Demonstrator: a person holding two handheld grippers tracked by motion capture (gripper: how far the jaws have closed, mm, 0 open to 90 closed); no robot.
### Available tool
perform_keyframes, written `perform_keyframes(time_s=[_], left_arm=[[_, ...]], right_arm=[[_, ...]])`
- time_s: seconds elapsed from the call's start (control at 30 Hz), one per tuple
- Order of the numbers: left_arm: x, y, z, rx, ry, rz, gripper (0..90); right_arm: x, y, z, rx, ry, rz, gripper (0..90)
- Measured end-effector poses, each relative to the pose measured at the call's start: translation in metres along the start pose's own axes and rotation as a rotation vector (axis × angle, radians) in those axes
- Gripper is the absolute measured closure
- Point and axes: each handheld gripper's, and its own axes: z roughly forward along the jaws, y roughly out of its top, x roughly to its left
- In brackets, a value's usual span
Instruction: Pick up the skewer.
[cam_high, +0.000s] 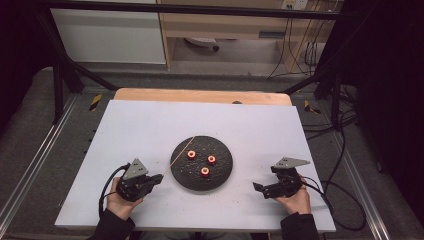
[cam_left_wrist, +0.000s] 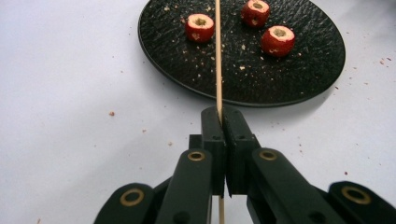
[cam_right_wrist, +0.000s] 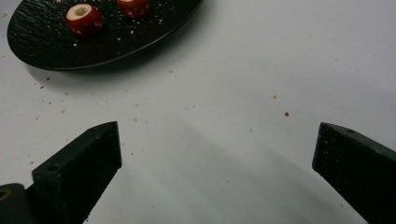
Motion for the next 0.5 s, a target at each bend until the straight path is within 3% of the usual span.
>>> perform_keyframes(time_s=[0.5], left_arm=[[0.003,-0.012,-0.004,-0.008,-0.023,0.004,88.1]], right_arm=[[0.031,0.050,0.020,0.038,0.036,-0.023,2.3]])
